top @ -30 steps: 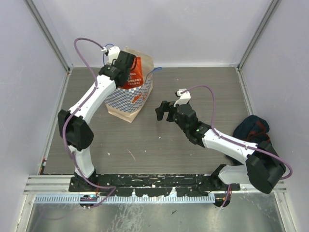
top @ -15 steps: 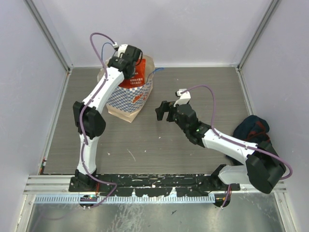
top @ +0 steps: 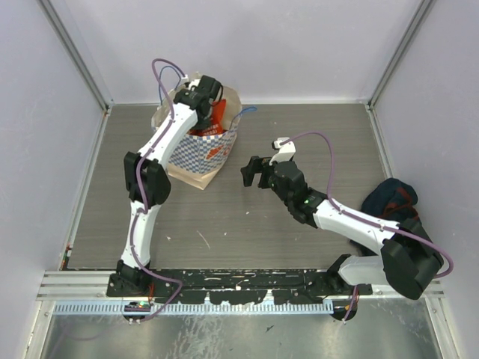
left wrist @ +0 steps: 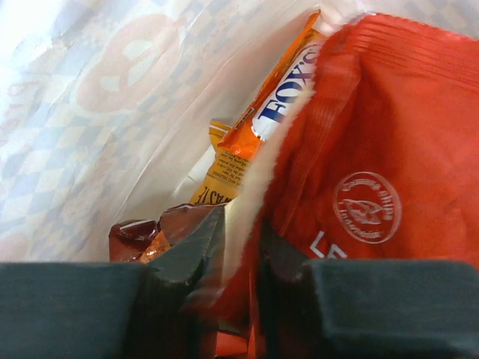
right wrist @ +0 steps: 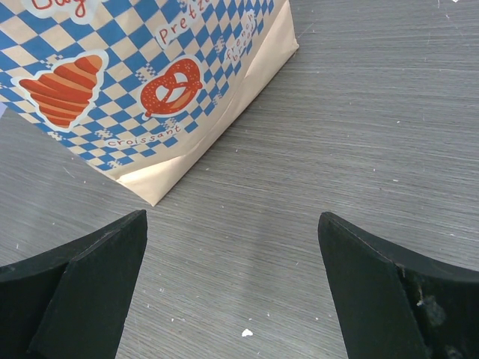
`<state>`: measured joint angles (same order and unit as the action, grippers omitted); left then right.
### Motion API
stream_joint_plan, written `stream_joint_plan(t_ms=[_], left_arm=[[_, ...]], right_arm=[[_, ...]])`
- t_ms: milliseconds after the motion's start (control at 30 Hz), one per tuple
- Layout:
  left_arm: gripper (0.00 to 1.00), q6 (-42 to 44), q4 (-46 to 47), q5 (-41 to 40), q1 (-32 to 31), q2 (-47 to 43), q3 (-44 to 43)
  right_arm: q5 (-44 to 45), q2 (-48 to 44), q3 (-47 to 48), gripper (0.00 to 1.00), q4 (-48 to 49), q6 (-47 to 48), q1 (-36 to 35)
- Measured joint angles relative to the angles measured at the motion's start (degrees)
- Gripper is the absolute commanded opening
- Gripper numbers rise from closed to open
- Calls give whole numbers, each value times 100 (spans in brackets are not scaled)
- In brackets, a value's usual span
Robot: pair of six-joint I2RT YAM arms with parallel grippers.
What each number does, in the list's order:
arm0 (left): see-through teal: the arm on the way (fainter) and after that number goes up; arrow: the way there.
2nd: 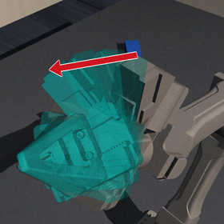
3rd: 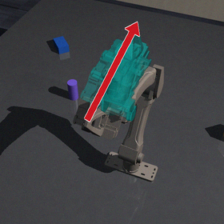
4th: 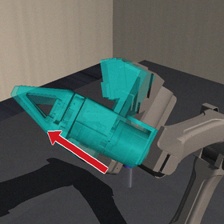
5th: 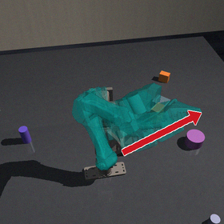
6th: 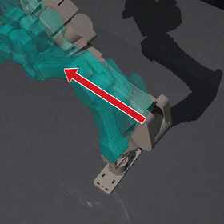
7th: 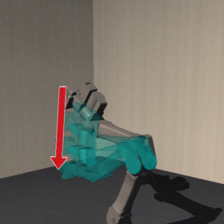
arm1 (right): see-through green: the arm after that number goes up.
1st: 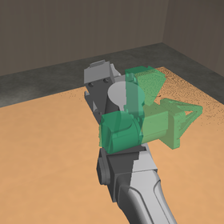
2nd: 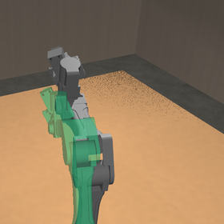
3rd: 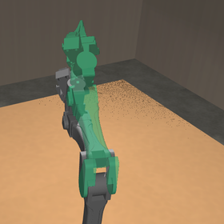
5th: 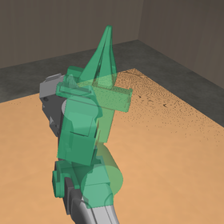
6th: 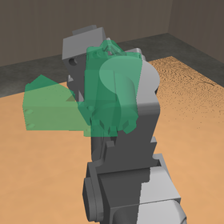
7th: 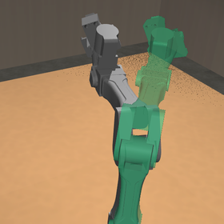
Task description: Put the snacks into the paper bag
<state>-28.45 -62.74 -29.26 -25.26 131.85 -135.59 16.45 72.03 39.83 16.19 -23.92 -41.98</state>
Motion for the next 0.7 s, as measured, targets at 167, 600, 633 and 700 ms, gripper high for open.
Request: stream_joint_plan(t_ms=[167, 600, 633, 700], left_arm=[[70, 81, -7, 0, 26, -144, 221], [98, 155, 332, 20, -144, -1373, 868], [98, 201, 367, 17, -199, -1449, 868], [98, 249, 417, 9, -306, -1574, 868]], right_arm=[[0, 0, 0, 100, 0, 0, 0], [-4, 0, 0, 100, 2, -2, 0], [-4, 0, 0, 100, 2, -2, 0], [-4, 0, 0, 100, 2, -2, 0]])
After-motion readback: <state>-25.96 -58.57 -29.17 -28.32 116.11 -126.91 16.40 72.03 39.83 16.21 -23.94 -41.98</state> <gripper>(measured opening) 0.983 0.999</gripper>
